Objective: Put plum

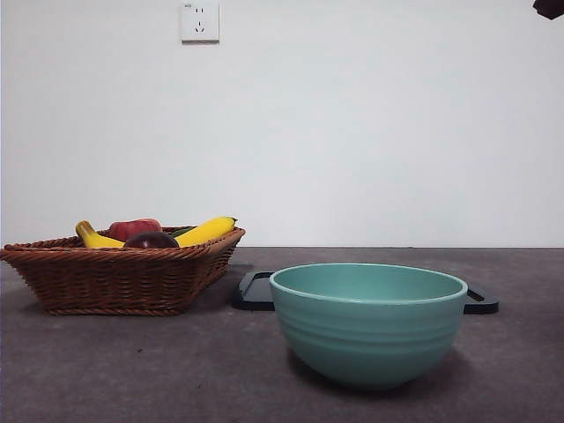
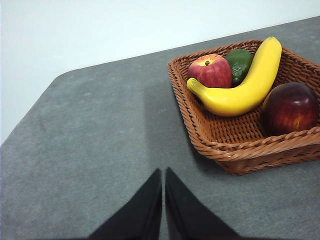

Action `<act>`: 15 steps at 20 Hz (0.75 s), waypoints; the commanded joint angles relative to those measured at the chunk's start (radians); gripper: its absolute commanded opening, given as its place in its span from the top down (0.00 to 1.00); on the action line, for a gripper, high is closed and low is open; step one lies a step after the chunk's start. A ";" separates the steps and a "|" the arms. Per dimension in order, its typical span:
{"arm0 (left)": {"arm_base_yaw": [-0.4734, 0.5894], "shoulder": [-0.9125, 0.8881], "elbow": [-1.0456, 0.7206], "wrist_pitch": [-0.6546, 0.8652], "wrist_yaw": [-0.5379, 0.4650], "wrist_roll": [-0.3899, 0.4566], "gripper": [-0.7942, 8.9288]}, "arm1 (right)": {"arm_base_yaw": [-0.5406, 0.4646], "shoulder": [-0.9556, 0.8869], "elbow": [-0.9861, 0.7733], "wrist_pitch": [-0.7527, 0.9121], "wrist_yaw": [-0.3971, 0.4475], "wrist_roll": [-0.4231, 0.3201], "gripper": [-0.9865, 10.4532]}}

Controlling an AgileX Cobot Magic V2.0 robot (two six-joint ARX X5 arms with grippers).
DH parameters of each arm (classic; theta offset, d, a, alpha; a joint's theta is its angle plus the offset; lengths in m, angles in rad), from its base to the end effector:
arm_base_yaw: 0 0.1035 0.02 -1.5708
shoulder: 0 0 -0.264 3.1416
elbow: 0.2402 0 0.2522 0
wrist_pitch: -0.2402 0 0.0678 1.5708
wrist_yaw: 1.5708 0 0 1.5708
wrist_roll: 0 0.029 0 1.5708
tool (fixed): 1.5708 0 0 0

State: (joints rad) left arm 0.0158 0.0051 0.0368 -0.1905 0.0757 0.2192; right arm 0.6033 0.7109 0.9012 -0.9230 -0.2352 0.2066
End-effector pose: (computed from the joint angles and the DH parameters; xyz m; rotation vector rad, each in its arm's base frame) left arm 0.0945 -0.0007 0.1573 0.2114 0.1514 -0.0769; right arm 0.0954 0.0739 0.3168 0.0478 0.8189 0.7185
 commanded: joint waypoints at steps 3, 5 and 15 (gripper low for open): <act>0.002 -0.002 -0.018 -0.012 -0.003 -0.006 0.91 | 0.004 -0.002 0.014 0.009 0.002 -0.015 0.91; 0.002 -0.002 -0.018 -0.012 -0.003 -0.006 0.91 | -0.040 -0.024 0.013 0.010 0.008 -0.075 0.91; 0.002 -0.002 -0.018 -0.012 -0.002 -0.006 0.91 | -0.557 -0.414 -0.417 0.540 0.122 -0.227 0.91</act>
State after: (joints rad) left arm 0.0158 0.0051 0.0368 -0.1905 0.0753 0.2192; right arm 0.0444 0.2951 0.4873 -0.3950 -0.1135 -0.0044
